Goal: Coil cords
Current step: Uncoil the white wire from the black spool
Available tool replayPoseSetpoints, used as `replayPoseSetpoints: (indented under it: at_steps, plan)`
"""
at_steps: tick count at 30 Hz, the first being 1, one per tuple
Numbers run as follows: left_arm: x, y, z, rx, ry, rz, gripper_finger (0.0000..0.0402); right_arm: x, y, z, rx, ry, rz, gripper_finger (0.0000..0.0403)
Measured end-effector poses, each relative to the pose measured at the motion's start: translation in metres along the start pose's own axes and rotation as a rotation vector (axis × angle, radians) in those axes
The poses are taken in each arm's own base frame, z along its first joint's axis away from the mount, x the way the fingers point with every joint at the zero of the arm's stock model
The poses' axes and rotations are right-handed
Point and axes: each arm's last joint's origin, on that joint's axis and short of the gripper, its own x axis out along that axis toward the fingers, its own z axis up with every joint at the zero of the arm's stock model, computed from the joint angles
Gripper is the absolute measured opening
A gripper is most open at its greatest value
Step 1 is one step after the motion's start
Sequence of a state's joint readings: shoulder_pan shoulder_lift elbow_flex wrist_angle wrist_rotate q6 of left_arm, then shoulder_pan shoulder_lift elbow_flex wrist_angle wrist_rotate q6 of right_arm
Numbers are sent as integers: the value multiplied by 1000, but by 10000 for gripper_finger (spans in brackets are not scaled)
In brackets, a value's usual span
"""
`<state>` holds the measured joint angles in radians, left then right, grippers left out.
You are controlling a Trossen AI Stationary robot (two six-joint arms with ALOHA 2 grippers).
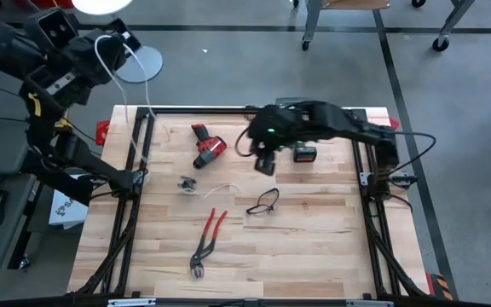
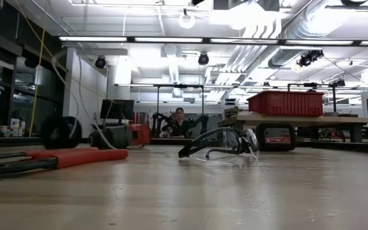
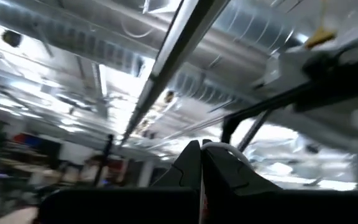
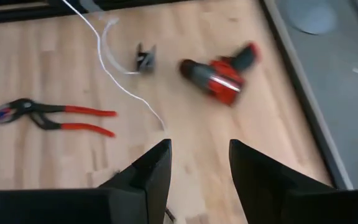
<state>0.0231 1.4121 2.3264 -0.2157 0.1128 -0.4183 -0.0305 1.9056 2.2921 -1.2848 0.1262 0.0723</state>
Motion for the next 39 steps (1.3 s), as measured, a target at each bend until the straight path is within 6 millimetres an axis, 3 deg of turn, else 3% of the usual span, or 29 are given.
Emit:
replayPoseSetpoints:
  at_steps: [10, 17, 22, 30, 39]
  plan:
    - [8, 0, -4, -163, 4, -114, 0, 101, 9, 21, -150, -65, 343, 154]
    - [7, -2, -4, -241, 30, -148, 0, 200, 23, 26, -134, -173, 451, 153]
    - [7, -2, -3, -259, 24, -146, 0, 266, 32, 12, -70, -172, 462, 153]
    - [7, -2, -3, -276, 26, -145, 0, 310, 59, -4, -160, -219, 302, 153]
    - [7, -2, -4, -277, 30, -142, 0, 325, 70, 1, -104, -374, 131, 153]
